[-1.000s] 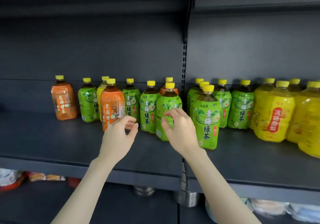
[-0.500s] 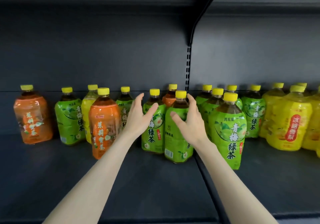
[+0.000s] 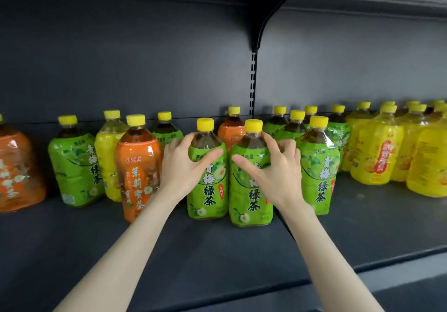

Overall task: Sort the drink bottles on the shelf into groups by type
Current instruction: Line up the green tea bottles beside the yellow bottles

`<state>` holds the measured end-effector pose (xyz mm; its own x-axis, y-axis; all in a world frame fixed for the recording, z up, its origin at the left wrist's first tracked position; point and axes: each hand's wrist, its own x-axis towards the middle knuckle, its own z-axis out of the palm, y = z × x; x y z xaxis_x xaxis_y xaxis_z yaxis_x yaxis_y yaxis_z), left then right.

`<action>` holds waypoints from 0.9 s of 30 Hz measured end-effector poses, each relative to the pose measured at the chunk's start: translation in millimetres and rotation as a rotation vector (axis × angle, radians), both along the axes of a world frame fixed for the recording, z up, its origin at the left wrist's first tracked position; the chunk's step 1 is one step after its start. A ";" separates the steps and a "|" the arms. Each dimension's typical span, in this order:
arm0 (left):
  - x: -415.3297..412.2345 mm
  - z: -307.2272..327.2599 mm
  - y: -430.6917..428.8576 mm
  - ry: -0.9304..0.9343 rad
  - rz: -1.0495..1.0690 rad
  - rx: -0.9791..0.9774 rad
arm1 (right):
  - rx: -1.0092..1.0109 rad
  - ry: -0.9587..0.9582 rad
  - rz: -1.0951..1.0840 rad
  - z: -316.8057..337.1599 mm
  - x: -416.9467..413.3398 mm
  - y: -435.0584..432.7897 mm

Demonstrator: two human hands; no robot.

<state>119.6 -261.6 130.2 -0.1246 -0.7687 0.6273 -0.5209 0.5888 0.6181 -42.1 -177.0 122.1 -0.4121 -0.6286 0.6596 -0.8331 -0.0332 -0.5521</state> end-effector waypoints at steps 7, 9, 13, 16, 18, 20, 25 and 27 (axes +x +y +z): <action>18.8 -14.3 40.9 0.284 -0.186 0.103 | -0.110 -0.480 0.358 -17.9 12.4 18.2; 17.4 -22.6 46.4 0.417 -0.288 0.241 | -0.092 -0.617 0.438 -30.0 15.0 16.6; 18.7 -39.8 51.4 0.490 -0.316 0.431 | -0.019 -0.742 0.394 -51.4 14.6 17.0; 17.6 -42.2 57.7 0.510 -0.294 0.463 | -0.029 -0.754 0.366 -50.3 19.9 24.9; 14.8 -41.2 66.7 0.539 -0.262 0.432 | -0.062 -0.768 0.365 -45.7 23.6 37.8; 11.4 -39.8 80.3 0.570 -0.235 0.396 | -0.072 -0.794 0.391 -39.5 24.4 56.9; -16.4 -28.7 132.0 0.556 -0.253 0.333 | -0.106 -0.774 0.397 -33.8 -5.7 108.4; -40.7 -25.1 156.3 0.555 -0.267 0.336 | -0.142 -0.755 0.364 -28.0 -28.3 132.3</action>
<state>78.9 -105.4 105.1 -0.0660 -0.9198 0.3868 0.0600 0.3833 0.9217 -70.3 -44.7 94.2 -0.5618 -0.7393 0.3713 -0.1668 -0.3384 -0.9261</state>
